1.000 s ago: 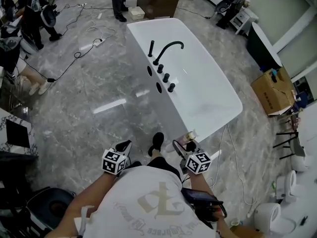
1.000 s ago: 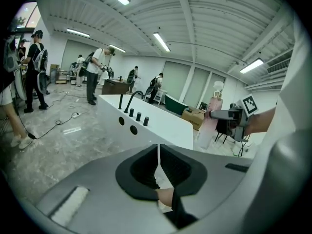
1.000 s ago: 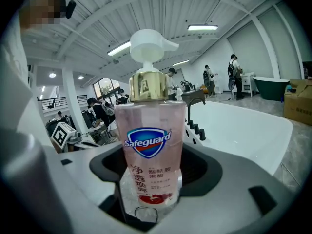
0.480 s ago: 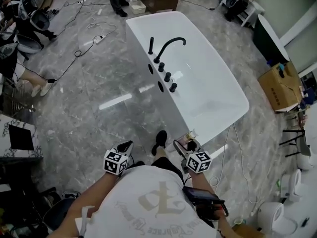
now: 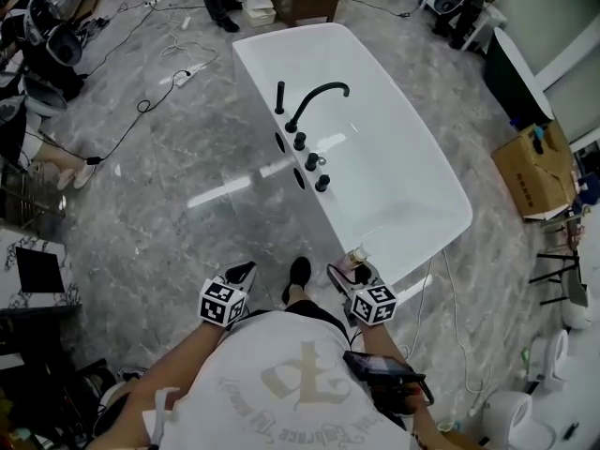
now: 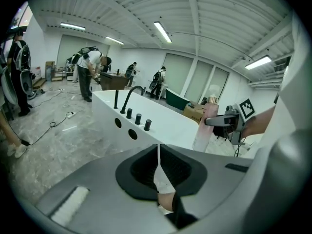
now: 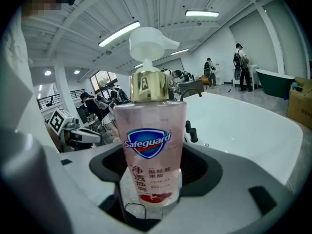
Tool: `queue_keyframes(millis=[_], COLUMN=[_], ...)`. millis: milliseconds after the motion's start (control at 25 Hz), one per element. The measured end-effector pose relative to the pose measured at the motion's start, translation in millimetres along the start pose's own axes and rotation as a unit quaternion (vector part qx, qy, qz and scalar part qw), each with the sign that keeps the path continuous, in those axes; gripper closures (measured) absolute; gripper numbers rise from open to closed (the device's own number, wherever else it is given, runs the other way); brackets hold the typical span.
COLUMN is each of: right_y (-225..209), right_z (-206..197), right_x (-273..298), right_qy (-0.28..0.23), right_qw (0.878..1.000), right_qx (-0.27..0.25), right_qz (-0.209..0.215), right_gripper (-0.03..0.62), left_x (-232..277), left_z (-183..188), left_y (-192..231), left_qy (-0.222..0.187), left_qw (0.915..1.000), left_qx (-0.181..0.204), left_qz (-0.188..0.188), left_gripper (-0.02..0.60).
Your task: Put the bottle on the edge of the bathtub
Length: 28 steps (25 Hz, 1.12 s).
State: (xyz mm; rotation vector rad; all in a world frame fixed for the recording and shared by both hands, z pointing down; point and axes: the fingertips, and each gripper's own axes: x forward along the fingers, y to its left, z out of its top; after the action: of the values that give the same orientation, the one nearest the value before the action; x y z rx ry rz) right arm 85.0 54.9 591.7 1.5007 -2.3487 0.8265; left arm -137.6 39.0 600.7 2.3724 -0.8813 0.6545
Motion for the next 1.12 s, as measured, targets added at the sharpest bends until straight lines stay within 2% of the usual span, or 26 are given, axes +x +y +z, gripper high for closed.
queue_keyframes(millis=[320,800,1120], right_y=[-53.0,-128.9,-150.6], right_z=[19.3,47.2,47.3], right_x=[30.6,65.2,94.2], right_qy=[0.027,0.032,0.053], right_qw=[0.999,0.999,0.997], right_qx=[-0.022,-0.029,-0.033], right_qz=[0.001,0.014,0.035], right_gripper=[0.293,0.293,0.293], left_x=[50.6,125.7,148.8], left_z=[48.9,111.9,127.6], left_y=[7.3,3.0,5.9], left_qy=[0.008,0.007,0.017], left_qw=[0.9999,0.9996,0.9994], left_qx=[0.008,0.023,0.016], left_qz=[0.009,0.012,0.026], left_gripper=[0.565,0.565,0.565])
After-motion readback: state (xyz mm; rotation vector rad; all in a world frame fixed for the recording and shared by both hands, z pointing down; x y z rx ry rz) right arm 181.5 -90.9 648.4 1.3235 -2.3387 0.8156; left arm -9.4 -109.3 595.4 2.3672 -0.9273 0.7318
